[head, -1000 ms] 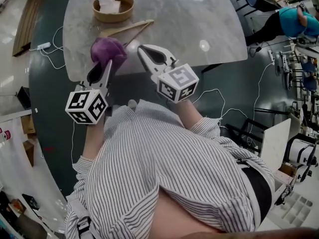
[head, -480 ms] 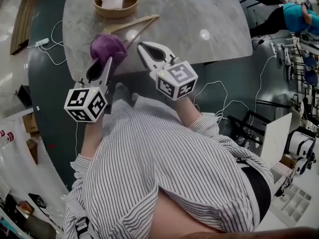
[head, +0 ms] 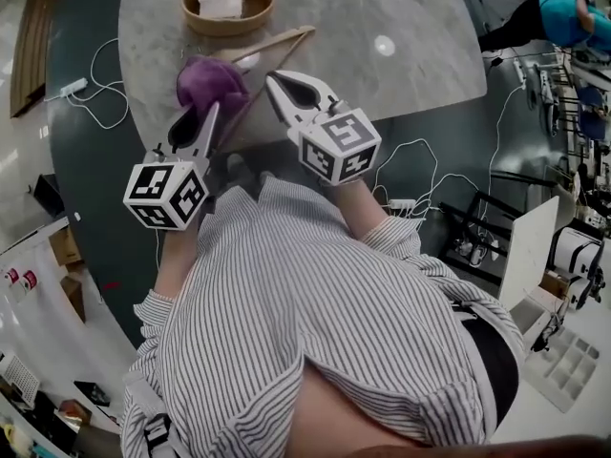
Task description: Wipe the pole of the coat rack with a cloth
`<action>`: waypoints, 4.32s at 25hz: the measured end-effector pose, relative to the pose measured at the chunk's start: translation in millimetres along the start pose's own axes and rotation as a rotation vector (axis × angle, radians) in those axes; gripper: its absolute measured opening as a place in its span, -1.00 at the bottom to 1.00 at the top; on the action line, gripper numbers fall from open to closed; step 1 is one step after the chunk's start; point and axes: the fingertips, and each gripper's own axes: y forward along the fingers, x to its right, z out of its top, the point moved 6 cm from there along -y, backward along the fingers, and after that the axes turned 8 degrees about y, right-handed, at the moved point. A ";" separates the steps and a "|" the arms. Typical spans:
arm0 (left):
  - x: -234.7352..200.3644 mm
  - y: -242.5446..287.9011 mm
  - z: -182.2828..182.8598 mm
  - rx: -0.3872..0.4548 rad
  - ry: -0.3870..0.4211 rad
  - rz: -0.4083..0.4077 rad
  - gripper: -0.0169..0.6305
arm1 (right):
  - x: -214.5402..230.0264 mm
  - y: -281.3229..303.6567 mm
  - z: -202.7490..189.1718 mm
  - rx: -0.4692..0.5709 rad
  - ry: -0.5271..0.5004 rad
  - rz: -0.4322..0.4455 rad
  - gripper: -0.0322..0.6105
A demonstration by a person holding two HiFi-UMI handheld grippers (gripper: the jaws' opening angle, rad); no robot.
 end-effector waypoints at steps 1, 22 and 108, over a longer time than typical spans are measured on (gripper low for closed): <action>-3.4 1.6 -0.5 -0.005 0.001 -0.011 -0.70 | -0.8 2.3 -1.5 0.003 0.007 -0.006 -0.86; -12.8 9.5 -9.9 -0.072 -0.033 0.001 -0.70 | 1.2 15.3 -4.0 -0.052 0.021 0.023 -0.86; -83.1 79.2 -124.9 -0.476 -0.122 0.125 -0.70 | 81.2 78.8 -98.9 -0.319 0.232 0.059 -0.86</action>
